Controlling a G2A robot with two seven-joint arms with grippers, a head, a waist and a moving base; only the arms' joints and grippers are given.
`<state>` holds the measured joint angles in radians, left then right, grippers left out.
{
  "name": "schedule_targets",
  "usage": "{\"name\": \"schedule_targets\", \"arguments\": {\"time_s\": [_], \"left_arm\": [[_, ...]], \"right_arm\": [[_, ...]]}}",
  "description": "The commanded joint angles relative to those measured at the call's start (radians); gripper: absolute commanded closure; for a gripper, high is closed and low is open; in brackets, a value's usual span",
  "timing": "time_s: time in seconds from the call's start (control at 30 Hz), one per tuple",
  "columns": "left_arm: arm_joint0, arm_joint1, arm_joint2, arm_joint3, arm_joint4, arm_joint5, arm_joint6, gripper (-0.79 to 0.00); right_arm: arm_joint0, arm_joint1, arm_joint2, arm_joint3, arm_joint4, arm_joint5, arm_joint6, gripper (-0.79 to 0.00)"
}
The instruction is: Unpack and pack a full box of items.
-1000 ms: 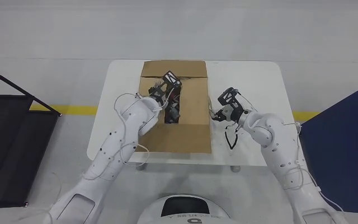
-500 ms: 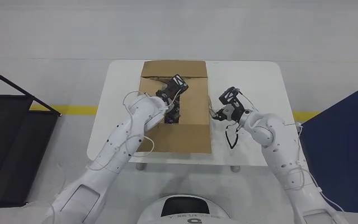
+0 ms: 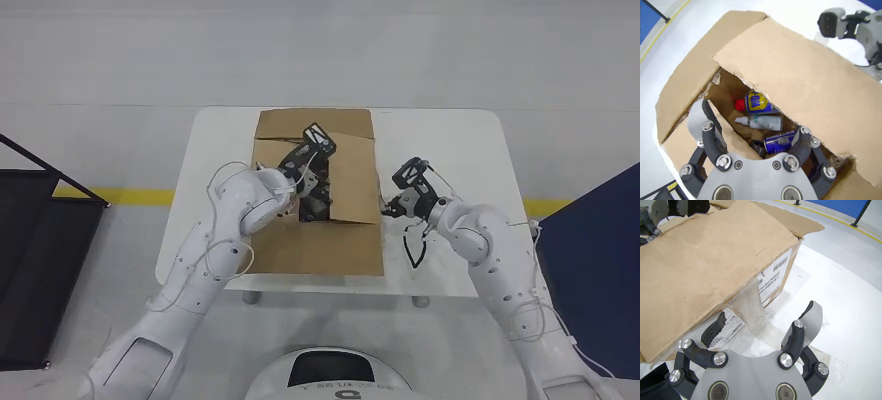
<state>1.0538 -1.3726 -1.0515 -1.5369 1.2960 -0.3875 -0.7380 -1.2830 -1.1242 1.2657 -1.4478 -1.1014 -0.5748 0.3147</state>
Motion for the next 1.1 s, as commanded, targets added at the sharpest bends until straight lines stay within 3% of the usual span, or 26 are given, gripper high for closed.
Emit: {"name": "schedule_targets", "arguments": {"time_s": [0.0,0.17,0.37,0.6,0.87,0.97,1.07], "left_arm": [[0.012,0.002,-0.004,-0.018,-0.009,-0.012,0.028,-0.785],[0.024,0.001,0.019,-0.056,-0.020,-0.024,0.084,-0.785],[-0.005,-0.017,0.095,-0.052,-0.018,0.032,0.129,-0.785],[-0.057,-0.041,0.179,-0.023,-0.018,0.080,0.144,-0.785],[-0.117,-0.072,0.270,0.087,0.085,0.185,0.165,-0.785],[-0.116,-0.073,0.246,0.081,0.083,0.222,0.197,-0.785],[-0.075,-0.055,0.160,0.011,0.071,0.240,0.224,-0.785]], "right_arm": [[0.000,0.000,-0.003,-0.001,-0.001,-0.001,-0.002,-0.785],[-0.010,0.002,0.001,-0.010,-0.003,0.000,-0.012,-0.785],[-0.082,0.019,0.085,-0.052,0.005,-0.005,-0.066,-0.785],[-0.268,0.046,0.300,-0.145,0.051,0.041,-0.203,-0.785],[-0.497,0.060,0.525,-0.268,0.112,0.035,-0.334,-0.785],[-0.510,0.061,0.538,-0.303,0.117,0.030,-0.315,-0.785],[-0.508,0.061,0.539,-0.338,0.113,0.034,-0.300,-0.785]]}}
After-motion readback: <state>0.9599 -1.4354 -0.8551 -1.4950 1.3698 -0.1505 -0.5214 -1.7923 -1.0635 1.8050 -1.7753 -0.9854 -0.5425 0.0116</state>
